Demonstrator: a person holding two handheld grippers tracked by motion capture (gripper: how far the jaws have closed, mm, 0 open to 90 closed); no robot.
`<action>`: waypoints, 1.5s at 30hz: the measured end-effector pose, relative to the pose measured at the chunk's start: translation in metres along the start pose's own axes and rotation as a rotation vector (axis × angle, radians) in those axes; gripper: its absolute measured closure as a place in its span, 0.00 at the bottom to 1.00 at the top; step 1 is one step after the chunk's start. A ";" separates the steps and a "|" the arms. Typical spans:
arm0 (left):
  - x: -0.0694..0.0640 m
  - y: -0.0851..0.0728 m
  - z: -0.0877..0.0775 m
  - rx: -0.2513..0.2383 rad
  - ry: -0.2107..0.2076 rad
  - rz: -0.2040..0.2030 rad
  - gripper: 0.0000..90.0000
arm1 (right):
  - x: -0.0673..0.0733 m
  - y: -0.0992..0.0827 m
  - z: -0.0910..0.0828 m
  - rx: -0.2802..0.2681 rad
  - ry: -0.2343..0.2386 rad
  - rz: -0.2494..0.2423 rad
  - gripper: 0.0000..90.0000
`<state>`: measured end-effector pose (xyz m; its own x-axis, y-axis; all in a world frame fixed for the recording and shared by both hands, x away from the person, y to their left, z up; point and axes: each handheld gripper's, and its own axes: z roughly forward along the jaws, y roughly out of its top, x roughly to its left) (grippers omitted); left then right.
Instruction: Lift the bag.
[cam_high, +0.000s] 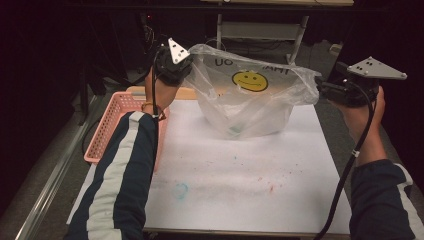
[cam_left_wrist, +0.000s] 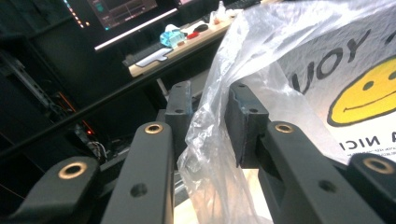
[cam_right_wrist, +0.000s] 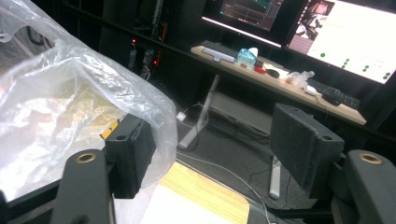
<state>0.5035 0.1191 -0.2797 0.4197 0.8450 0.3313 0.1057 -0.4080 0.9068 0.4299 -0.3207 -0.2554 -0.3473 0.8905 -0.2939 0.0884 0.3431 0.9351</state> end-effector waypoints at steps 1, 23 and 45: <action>-0.002 -0.002 -0.001 -0.002 -0.004 0.002 0.78 | 0.003 0.001 -0.002 -0.004 0.007 -0.005 0.34; 0.004 -0.014 -0.031 -0.037 -0.106 -0.050 0.34 | 0.038 0.004 -0.028 -0.051 0.110 -0.034 0.18; -0.009 -0.024 -0.110 -0.143 -0.147 0.032 0.20 | 0.054 0.011 -0.078 -0.165 0.180 -0.024 0.20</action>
<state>0.3984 0.1594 -0.2759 0.5489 0.7685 0.3288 -0.0346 -0.3721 0.9275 0.3396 -0.2920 -0.2457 -0.5092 0.8101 -0.2906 -0.0705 0.2973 0.9522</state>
